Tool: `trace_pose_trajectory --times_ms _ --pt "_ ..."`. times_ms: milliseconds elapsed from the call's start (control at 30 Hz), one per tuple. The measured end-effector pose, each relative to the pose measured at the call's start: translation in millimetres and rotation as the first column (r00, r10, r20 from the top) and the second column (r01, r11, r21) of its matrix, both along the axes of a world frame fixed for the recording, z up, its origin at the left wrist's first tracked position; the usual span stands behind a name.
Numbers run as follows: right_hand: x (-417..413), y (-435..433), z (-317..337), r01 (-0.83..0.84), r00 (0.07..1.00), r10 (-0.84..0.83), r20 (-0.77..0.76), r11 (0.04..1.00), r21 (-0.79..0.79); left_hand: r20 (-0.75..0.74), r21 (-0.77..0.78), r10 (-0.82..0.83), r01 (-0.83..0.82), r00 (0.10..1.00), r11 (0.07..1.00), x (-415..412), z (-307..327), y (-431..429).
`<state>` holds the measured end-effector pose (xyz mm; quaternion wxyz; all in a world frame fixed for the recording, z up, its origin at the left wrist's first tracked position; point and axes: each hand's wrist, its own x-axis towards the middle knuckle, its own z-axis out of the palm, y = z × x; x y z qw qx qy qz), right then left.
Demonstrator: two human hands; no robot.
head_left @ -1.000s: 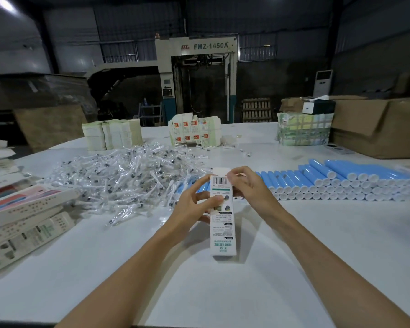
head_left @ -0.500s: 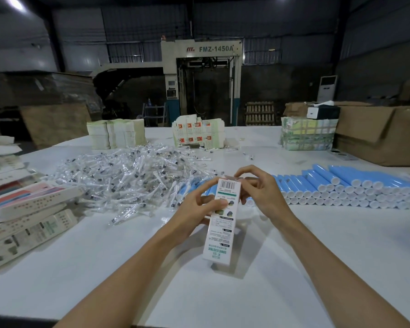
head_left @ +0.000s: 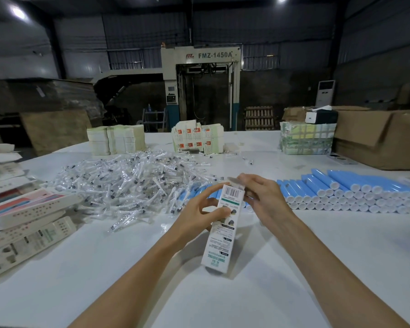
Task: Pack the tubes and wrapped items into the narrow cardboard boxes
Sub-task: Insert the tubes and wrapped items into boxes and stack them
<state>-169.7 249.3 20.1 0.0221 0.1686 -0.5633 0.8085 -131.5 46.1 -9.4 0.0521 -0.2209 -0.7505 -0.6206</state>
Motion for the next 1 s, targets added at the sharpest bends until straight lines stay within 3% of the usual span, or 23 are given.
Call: trace_pose_trajectory --times_ms 67,233,467,700,1000 --pt "2.0 -1.8 1.1 -0.084 0.995 0.087 0.051 0.994 -0.071 0.002 -0.006 -0.004 0.004 1.0 1.0 -0.5 0.7 -0.4" --pt "5.6 -7.1 -2.2 -0.03 0.991 0.046 0.128 0.992 -0.123 -0.008 -0.028 -0.017 0.017 1.0 0.999 -1.3 -1.0 -0.5" --pt "5.3 -7.3 -5.1 -0.11 0.947 0.162 0.278 0.975 -0.194 -0.001 -0.031 -0.025 0.025 1.0 0.999 -1.8 -1.7 -0.4" --pt "3.4 -8.8 -6.2 -0.102 0.976 0.122 0.179 0.987 -0.12 0.046 0.059 -0.018 0.015 0.999 0.998 -3.9 -4.1 -2.1" --pt "3.1 -2.6 -2.4 -0.131 0.986 0.125 0.109 0.99 0.05 0.02 0.005 -0.039 0.039 0.999 0.999 -1.2 -1.7 -3.8"
